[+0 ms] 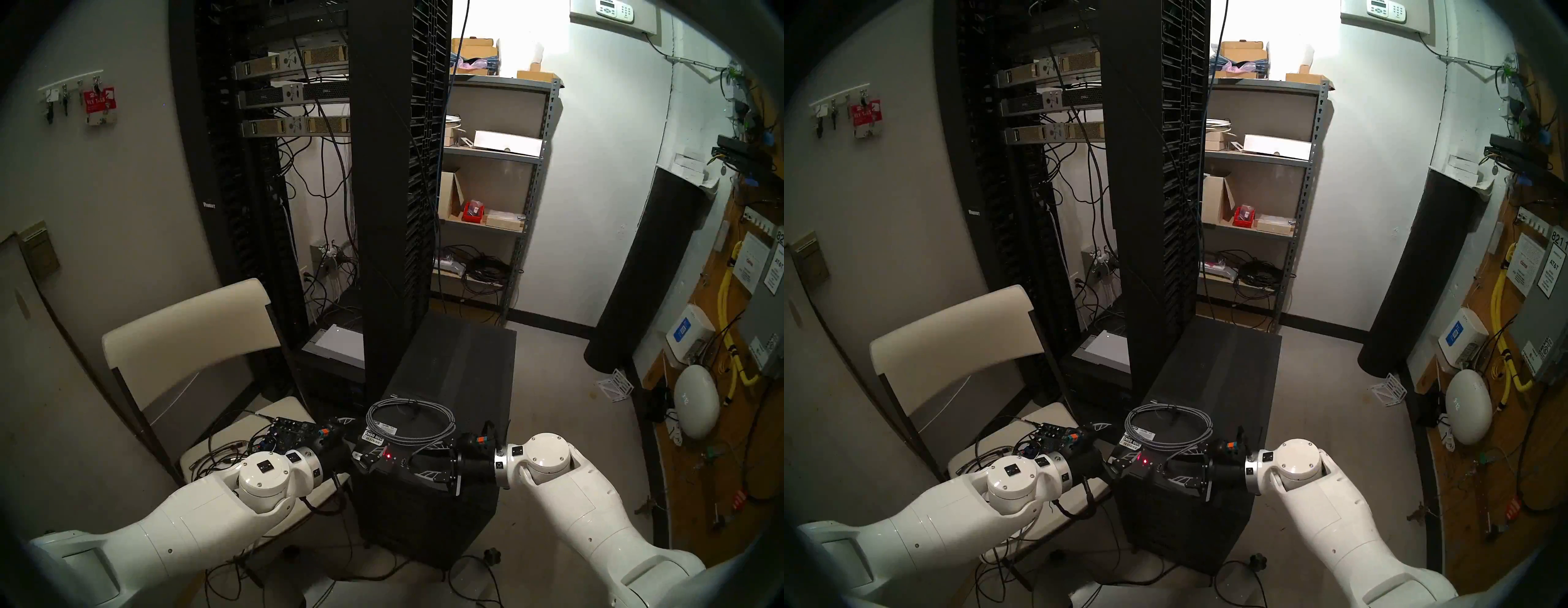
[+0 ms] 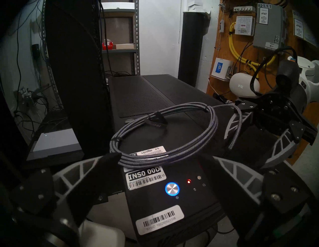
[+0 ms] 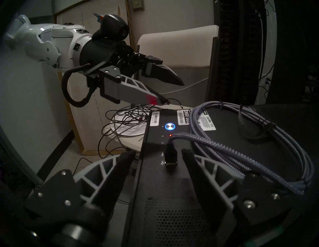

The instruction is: Insert the cable into the workstation's USB slot

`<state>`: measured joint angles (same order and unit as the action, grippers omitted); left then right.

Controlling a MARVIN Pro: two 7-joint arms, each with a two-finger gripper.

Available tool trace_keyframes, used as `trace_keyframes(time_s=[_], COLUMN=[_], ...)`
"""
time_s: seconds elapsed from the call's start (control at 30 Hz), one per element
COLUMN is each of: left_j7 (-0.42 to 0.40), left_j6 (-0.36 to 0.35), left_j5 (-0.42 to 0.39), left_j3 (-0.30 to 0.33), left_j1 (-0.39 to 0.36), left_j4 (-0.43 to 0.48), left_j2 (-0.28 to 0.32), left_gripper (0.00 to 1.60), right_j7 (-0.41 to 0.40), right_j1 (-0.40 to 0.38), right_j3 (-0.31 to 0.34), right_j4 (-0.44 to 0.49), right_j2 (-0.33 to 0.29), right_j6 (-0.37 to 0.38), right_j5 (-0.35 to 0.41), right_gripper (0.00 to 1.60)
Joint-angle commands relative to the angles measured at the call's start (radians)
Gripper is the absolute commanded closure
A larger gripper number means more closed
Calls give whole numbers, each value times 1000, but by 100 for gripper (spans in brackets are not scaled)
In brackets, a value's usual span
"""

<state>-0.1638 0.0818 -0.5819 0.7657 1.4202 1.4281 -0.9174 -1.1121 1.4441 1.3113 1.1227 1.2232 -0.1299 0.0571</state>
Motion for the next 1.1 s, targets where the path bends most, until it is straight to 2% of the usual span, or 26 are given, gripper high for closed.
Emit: trace_keyframes(time_s=[0.0, 0.17, 0.37, 0.8, 1.0, 1.03, 1.07], left_j7=[9, 18, 38, 40, 40, 40, 40], left_j6=[3, -7, -4, -1, -4, -4, -5], left_j5=[-21, -40, -64, -78, -84, -85, -86], left_j3=[21, 34, 54, 65, 68, 68, 68], left_j1=[-15, -31, -35, -33, -31, -30, -30], left_j4=[23, 30, 53, 118, 144, 147, 149], left_j2=[-12, -21, -26, 0, 16, 18, 19], left_gripper=[0, 0, 0, 0, 0, 0, 0], right_j7=[3, 6, 14, 25, 63, 60, 78], right_j1=[55, 95, 170, 260, 319, 310, 325], right_j3=[24, 47, 91, 218, 294, 300, 314], right_j4=[68, 93, 186, 358, 456, 438, 462], right_j2=[-18, -33, -65, -131, -155, -152, -154], right_j6=[7, 13, 23, 1, 31, 22, 37], right_j5=[22, 27, 43, 80, 81, 87, 81], right_gripper=[34, 31, 32, 28, 25, 24, 23])
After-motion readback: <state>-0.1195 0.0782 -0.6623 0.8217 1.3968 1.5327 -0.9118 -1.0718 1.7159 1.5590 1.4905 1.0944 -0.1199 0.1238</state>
